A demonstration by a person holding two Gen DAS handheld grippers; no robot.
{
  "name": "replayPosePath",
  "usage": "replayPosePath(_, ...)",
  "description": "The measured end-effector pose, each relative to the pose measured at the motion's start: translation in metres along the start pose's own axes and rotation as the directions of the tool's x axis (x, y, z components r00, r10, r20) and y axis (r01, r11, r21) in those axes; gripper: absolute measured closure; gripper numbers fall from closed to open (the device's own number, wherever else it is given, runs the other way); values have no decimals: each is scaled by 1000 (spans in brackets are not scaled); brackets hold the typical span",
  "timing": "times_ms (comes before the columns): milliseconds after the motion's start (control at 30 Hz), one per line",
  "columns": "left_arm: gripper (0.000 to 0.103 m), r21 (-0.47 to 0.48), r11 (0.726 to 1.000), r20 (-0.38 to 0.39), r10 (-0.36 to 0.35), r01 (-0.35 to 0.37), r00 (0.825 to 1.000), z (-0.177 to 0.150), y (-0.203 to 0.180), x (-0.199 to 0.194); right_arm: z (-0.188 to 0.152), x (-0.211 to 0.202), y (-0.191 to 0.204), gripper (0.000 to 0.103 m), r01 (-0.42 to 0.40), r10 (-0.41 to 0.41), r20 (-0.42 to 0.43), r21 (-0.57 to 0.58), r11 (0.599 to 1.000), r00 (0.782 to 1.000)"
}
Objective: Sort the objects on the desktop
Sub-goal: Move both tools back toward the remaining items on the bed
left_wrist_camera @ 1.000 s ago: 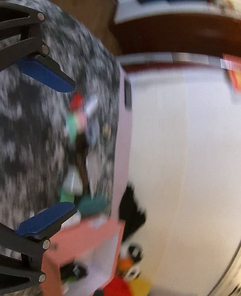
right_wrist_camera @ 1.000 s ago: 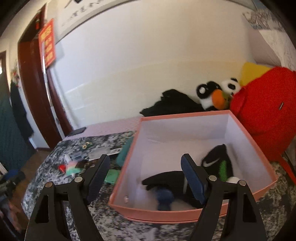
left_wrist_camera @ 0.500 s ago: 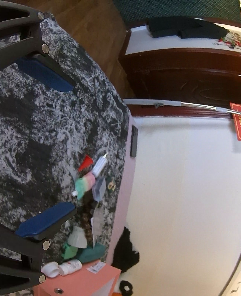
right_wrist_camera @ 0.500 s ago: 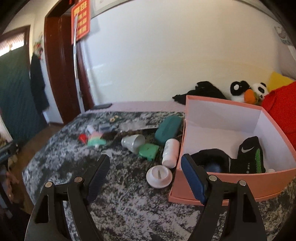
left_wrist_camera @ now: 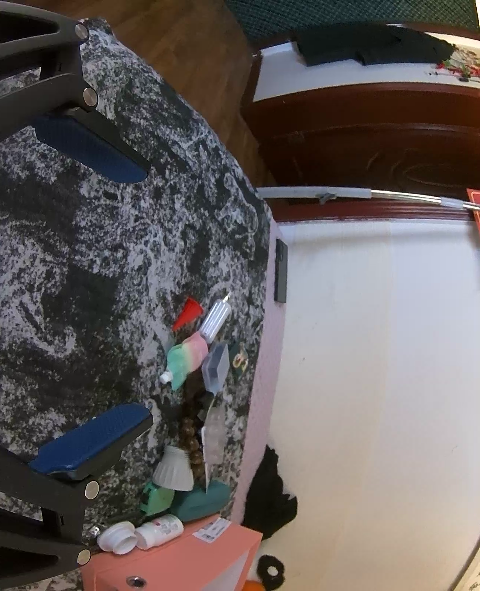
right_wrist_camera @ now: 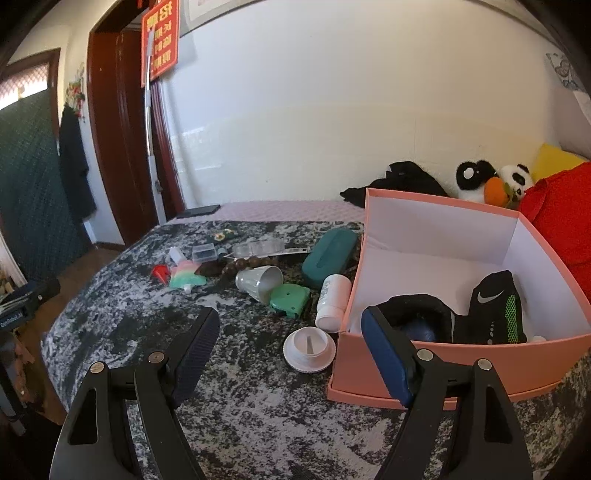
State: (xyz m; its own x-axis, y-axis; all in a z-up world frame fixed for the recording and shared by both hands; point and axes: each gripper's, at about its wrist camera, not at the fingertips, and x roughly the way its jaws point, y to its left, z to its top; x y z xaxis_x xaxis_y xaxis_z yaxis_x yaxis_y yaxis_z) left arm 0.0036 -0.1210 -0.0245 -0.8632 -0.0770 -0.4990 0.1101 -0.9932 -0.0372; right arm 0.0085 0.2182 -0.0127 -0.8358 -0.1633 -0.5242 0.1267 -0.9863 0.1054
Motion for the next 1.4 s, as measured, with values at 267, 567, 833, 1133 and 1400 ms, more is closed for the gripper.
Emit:
replayPosePath(267,3,-8,1000,-6,11,-11,1000,-1,3,2,0,0,3,21,-10,10,-3,-17,1000,1000)
replayPosePath(567,3,-12,1000,-7,13,-13,1000,-1,7,3,-2,3,7,21,-11,11,-4,-39,999,1000)
replayPosePath(833,3,-6,1000,-5,16,-16,1000,-1,6,3,-3,2,6,21,-15,14,-4,-39,999,1000)
replayPosePath(1133,3,-14,1000,-10,18,-18,1000,-2,12,3,-4,5,11,21,-17,16,-14,-45,999,1000)
replayPosePath(1400,3,-1,999,-14,-36,36,999,6,8,11,-2,4,21,21,-10,10,-4,-59,998,1000)
